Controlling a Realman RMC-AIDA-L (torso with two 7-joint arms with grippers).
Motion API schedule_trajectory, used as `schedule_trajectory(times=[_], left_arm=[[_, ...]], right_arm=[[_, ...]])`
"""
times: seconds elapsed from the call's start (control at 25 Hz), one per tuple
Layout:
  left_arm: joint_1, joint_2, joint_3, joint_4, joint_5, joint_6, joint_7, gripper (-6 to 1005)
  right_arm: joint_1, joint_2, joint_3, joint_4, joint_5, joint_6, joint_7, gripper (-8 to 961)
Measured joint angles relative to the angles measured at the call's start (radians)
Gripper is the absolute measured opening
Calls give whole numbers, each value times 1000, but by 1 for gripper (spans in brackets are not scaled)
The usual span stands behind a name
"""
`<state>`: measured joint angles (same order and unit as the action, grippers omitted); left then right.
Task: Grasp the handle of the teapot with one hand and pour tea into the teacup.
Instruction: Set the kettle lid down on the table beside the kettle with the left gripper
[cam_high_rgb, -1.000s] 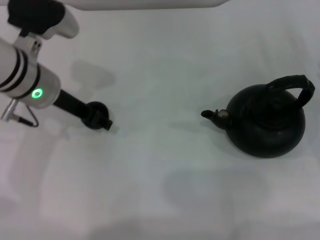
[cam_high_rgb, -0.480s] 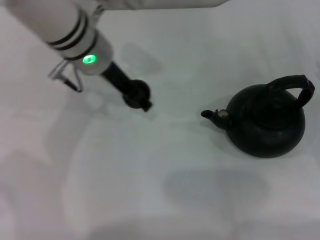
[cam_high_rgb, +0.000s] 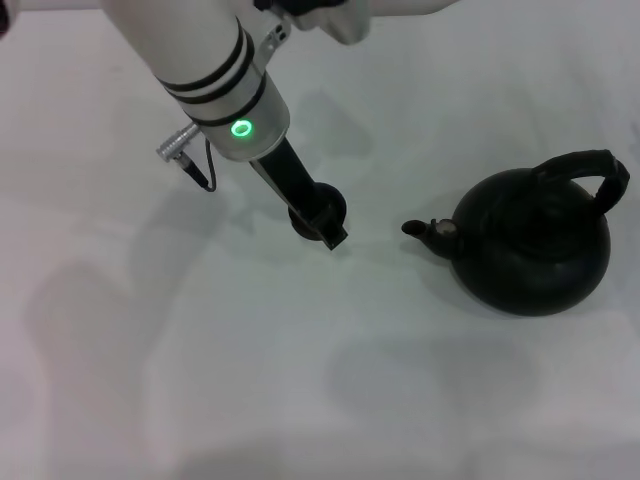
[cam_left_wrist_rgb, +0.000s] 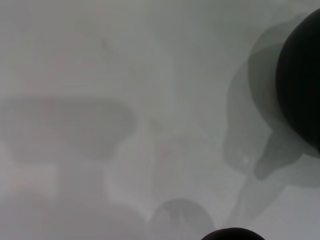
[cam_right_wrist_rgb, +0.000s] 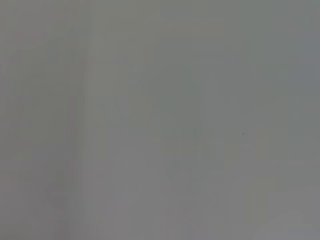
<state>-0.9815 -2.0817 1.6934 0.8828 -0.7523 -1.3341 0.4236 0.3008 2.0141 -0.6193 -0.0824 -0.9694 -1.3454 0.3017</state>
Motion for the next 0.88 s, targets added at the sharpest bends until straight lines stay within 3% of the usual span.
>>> schedule_trajectory(times=[0.56,0.88], left_arm=[[-67,-4,62,-138,-103,116,54,704],[-109,-7,167,-172,-189,171,49,705]], right_arm=[[11,0,-2,1,-6,0,1,876],[11,1,-2,3,-8,0,2,877]])
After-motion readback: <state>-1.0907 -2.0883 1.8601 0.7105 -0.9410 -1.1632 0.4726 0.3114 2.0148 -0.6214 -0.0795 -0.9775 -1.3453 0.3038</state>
